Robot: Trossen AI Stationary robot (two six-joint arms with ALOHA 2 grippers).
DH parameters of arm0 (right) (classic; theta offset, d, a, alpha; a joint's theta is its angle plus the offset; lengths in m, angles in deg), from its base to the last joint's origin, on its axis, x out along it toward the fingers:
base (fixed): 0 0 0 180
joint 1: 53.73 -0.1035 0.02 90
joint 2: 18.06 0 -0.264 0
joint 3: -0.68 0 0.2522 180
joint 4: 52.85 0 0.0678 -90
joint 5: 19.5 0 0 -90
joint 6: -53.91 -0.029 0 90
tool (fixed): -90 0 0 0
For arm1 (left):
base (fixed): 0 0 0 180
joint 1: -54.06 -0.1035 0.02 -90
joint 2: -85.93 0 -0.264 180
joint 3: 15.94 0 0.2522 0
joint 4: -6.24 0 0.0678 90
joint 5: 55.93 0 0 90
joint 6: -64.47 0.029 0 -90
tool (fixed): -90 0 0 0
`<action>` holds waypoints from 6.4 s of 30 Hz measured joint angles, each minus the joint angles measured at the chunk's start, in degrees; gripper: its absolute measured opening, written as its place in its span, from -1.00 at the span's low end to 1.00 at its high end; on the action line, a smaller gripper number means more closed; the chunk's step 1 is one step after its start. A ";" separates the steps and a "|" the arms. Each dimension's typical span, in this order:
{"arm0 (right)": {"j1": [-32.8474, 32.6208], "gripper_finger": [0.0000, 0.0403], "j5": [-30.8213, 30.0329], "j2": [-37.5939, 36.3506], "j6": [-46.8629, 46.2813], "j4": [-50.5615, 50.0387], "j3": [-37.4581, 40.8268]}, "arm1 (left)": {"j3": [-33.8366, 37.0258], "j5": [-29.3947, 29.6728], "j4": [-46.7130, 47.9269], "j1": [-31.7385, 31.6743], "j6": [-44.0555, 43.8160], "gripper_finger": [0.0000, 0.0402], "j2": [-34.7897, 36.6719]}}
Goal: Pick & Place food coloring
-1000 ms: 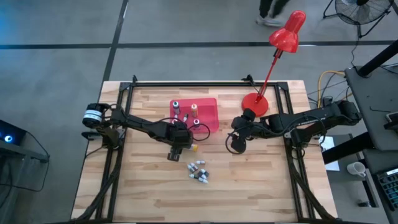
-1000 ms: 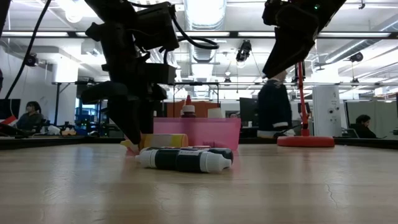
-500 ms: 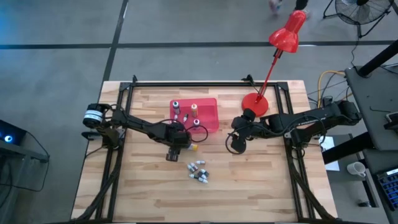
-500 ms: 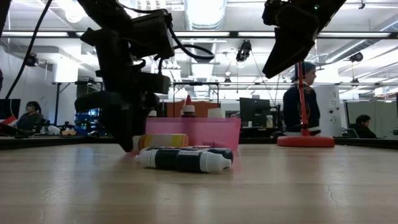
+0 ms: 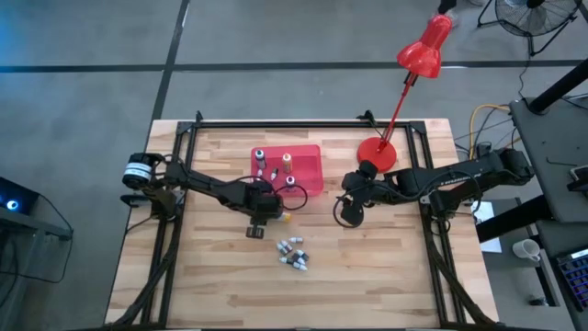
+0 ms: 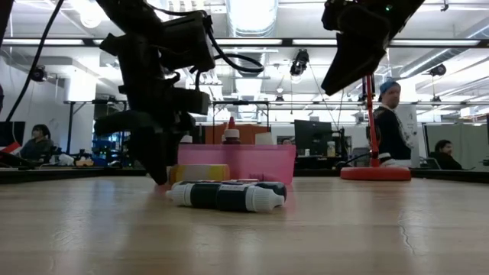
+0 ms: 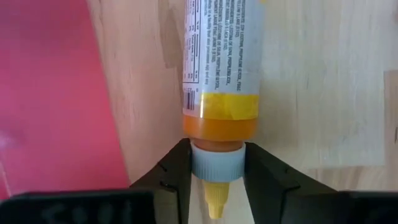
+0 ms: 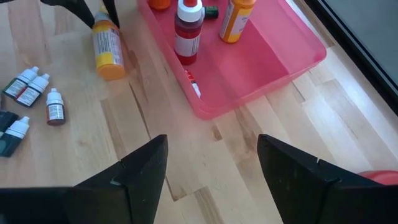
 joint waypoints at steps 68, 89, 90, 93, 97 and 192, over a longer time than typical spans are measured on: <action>0.02 0.20 -0.45 0.00 0.40 0.64 1.59 | 13.77 -69.86 26.86 15.32 -66.85 -0.11 2.59; 0.02 0.19 -0.45 0.00 0.35 0.87 3.19 | 5.32 -48.66 26.84 15.17 -68.96 -0.09 2.55; 0.02 0.18 -0.45 0.00 0.45 0.87 3.19 | 4.95 -47.16 26.81 15.15 -68.99 -0.09 2.55; 0.02 0.17 -0.46 0.00 0.48 0.87 3.19 | 3.61 -41.83 27.21 15.08 -68.91 -0.09 2.56; 0.02 0.18 -0.44 0.00 0.48 0.87 3.19 | 0.33 -34.30 31.12 15.92 -69.68 -0.09 4.41; 0.04 0.16 -0.44 0.00 0.74 3.17 3.50 | -1.92 -19.70 30.44 41.95 -90.19 -0.52 17.37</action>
